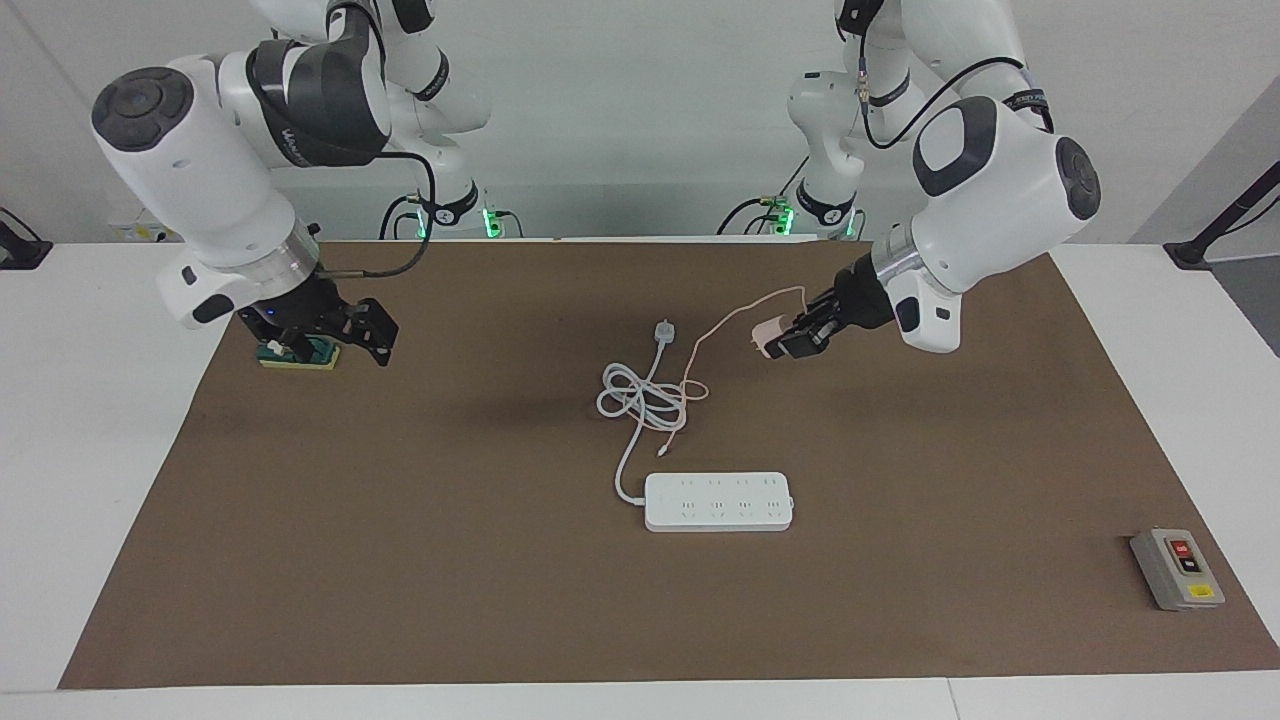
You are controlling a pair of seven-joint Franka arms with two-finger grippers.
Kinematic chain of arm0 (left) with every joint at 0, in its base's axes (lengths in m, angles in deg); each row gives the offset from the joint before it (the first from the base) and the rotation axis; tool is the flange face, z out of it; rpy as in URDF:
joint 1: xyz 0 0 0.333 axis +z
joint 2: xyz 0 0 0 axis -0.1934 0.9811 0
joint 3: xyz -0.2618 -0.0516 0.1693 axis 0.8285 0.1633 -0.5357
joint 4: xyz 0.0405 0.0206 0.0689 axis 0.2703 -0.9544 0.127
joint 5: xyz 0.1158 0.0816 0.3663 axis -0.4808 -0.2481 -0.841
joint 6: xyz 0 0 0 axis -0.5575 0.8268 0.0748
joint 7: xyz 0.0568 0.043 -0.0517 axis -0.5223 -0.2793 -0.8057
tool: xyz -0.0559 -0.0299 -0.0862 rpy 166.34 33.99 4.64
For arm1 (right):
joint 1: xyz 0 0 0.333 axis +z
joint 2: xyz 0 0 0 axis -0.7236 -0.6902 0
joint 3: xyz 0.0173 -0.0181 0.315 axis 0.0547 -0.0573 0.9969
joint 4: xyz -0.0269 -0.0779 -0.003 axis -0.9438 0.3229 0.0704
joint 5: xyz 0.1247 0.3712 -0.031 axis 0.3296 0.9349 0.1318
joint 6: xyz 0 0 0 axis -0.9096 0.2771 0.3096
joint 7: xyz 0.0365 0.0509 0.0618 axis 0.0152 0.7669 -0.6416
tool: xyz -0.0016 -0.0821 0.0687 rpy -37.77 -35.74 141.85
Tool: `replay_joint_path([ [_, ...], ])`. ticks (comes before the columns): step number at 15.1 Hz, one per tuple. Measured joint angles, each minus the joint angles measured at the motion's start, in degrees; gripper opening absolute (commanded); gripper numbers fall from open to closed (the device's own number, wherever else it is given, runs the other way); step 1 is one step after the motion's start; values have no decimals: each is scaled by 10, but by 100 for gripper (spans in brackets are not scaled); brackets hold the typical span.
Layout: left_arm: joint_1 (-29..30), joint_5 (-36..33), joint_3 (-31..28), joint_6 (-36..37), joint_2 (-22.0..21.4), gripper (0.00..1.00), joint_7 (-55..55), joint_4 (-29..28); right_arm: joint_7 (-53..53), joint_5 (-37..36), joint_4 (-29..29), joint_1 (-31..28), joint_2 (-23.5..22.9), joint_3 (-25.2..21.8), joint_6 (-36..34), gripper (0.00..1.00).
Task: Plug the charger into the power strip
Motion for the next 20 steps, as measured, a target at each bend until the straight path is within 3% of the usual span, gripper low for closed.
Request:
replay_joint_path([
  [4, -10, -56, 0, -16, -6, 0, -30, 0, 98, -7, -70, -10, 83, 0, -4, 100],
  [9, -17, -138, 0, -50, -6, 0, -80, 0, 122, -7, -155, -12, 167, 0, -30, 100],
  [14, -22, -174, 0, -95, 1, 0, -172, -1, 123, -8, -173, -16, 174, 0, -27, 100],
  [20, -38, -179, 0, -130, 60, 0, -241, -1, 123, -23, -173, -26, 174, 1, -24, 100],
])
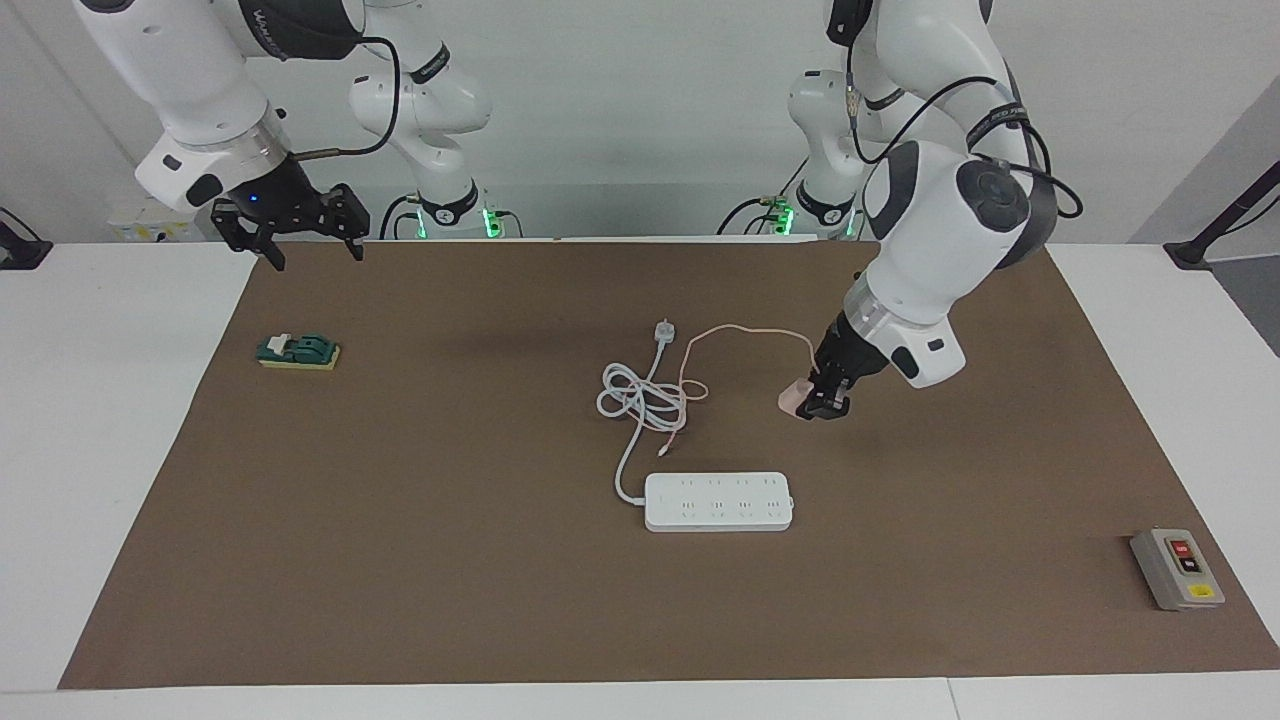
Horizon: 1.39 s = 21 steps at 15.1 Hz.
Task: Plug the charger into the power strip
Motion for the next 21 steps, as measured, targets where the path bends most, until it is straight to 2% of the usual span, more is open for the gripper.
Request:
replay_joint_path([
  [2, -5, 0, -2, -5, 10, 0, -9, 12, 0, -8, 1, 0, 1, 2, 0, 100],
  [5, -4, 0, -14, 35, 5, 0, -40, 35, 0, -9, 1, 0, 7, 3, 1, 100],
  [11, -1, -2, -33, 58, -1, 0, -71, 35, 0, -9, 1, 0, 11, 3, 0, 100],
  [14, 7, -2, -38, 34, 16, 0, -73, 33, 0, -9, 1, 0, 11, 3, 1, 100],
  [19, -6, -29, -35, -34, 69, 0, -102, 33, 0, -9, 1, 0, 11, 3, 0, 100],
  [21, -10, -41, -35, -42, 74, 0, -105, 34, -3, -9, 1, 0, 11, 3, 0, 100],
])
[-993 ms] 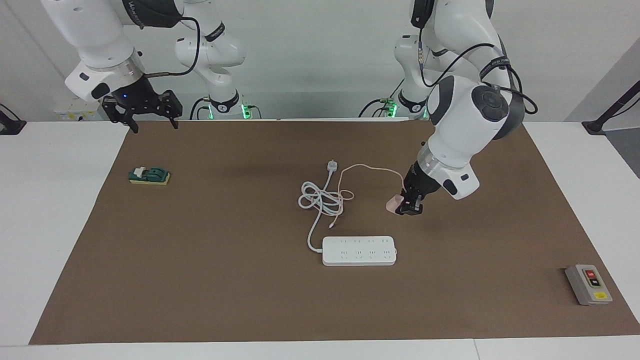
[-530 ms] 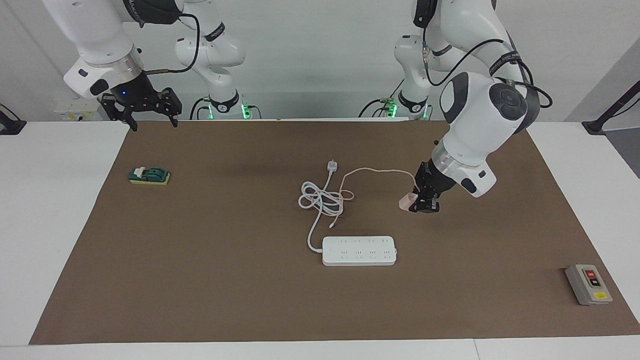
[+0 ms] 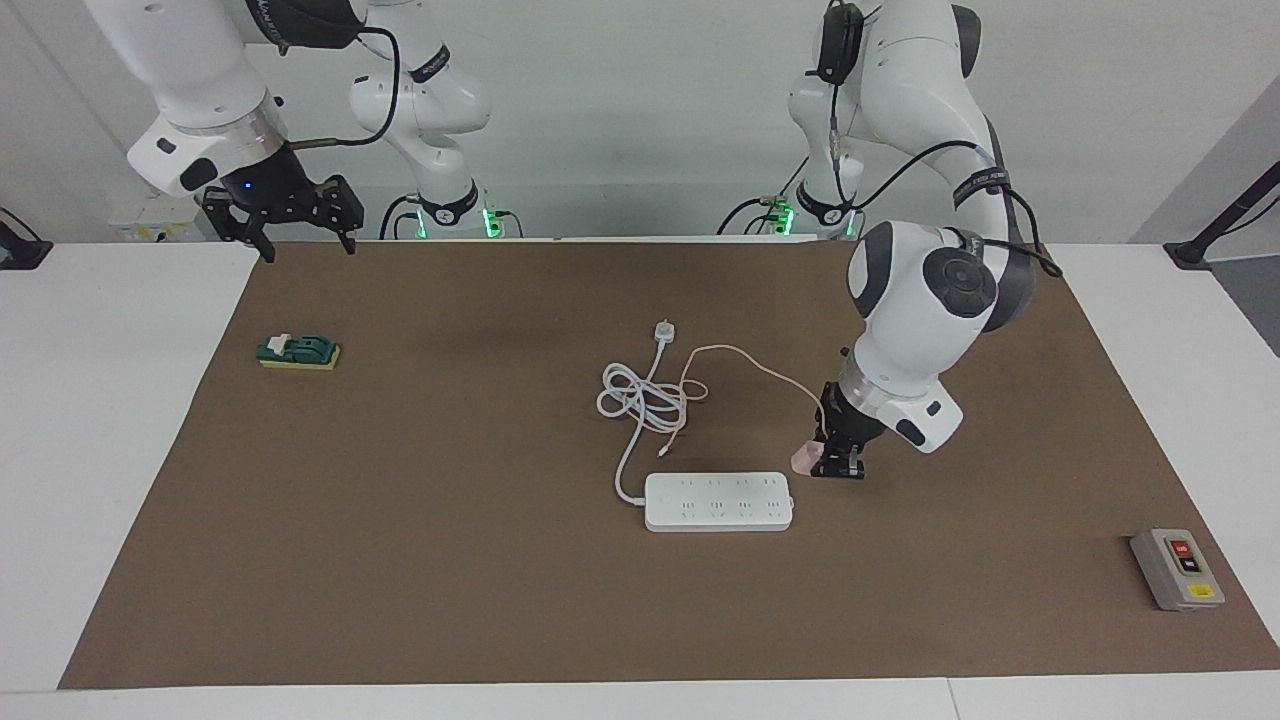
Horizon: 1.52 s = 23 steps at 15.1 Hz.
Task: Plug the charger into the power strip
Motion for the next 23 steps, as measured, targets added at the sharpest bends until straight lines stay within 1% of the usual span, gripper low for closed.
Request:
replay_joint_path([
  [6, 13, -16, -8, -2, -4, 0, 31, 4, -10, 0, 0, 0, 0, 0, 0, 100],
  [10, 12, -16, -5, -41, -2, 0, 33, 4, -10, 0, 0, 0, 0, 1, 0, 100],
  [12, 11, -16, -4, -48, -1, 0, 33, 4, -11, 0, 0, 0, 0, 2, 0, 100],
  [21, 10, -17, -5, -25, 2, 0, 17, 4, -11, 0, 0, 0, 2, 4, 0, 100],
  [23, 9, -30, -5, -24, 6, 0, -4, 4, -11, 0, 0, 0, 2, 4, 0, 100],
])
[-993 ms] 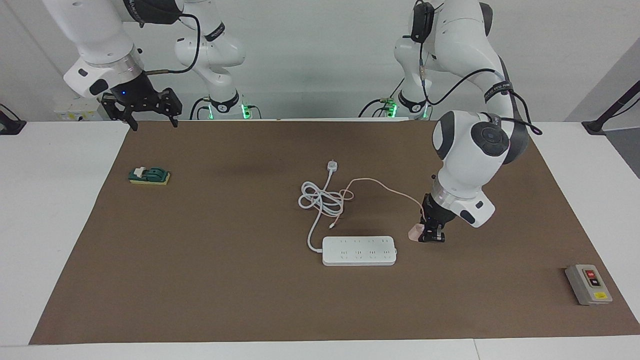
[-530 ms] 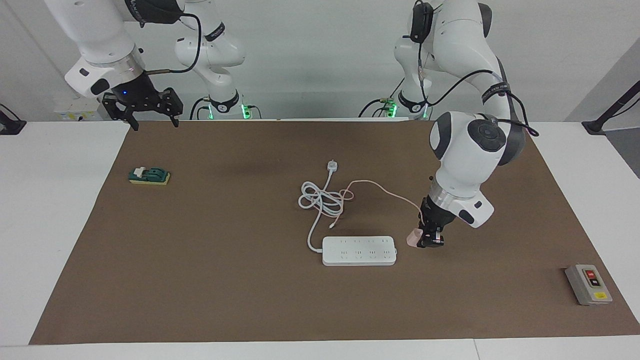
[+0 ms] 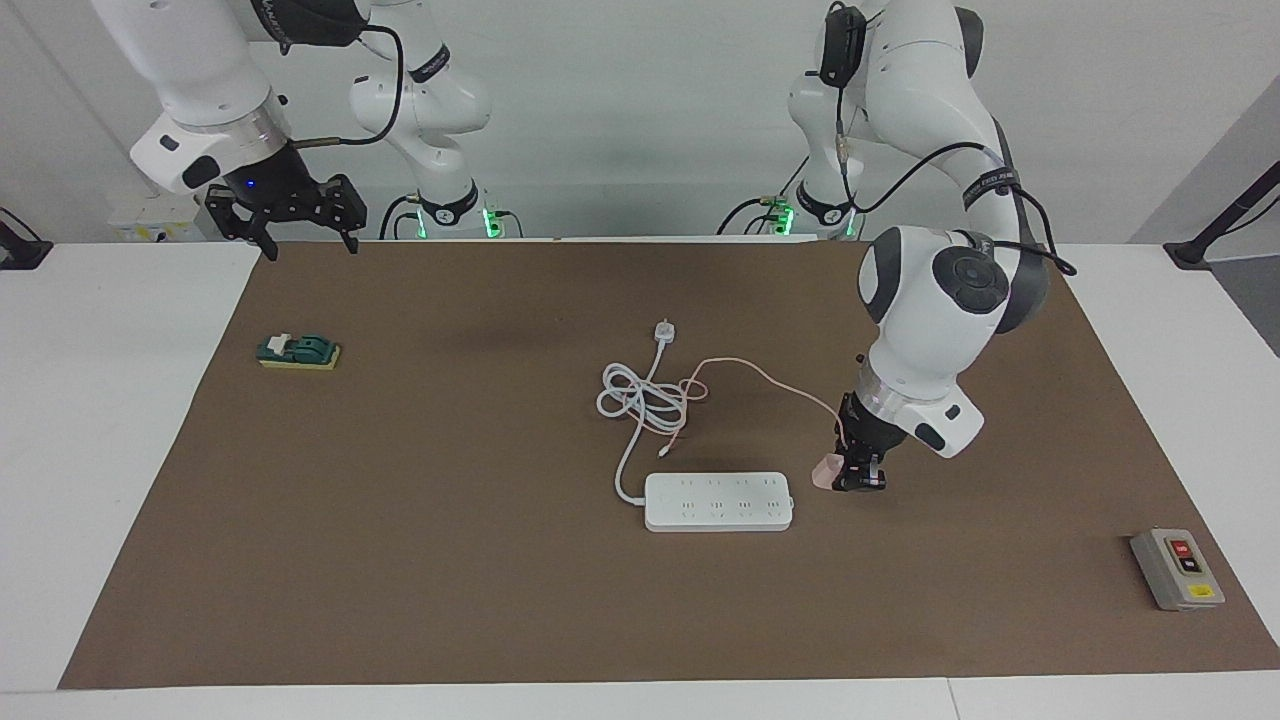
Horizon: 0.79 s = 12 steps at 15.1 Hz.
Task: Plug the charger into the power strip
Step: 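Press the pink plug into the end socket with the left gripper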
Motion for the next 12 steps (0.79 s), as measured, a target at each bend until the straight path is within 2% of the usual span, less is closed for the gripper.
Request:
replay_joint_path([
  [4, -5, -54, 4, 0, 25, 0, -99, 0, 0, 0, 0, 0, 0, 0, 0, 100],
  [7, -23, -69, 5, 0, 38, 0, -148, 0, 0, 0, 0, 0, 0, 0, 0, 100],
  [12, -46, -71, 6, 21, 40, 0, -167, 1, 0, 0, 0, 0, 0, 0, 0, 100],
])
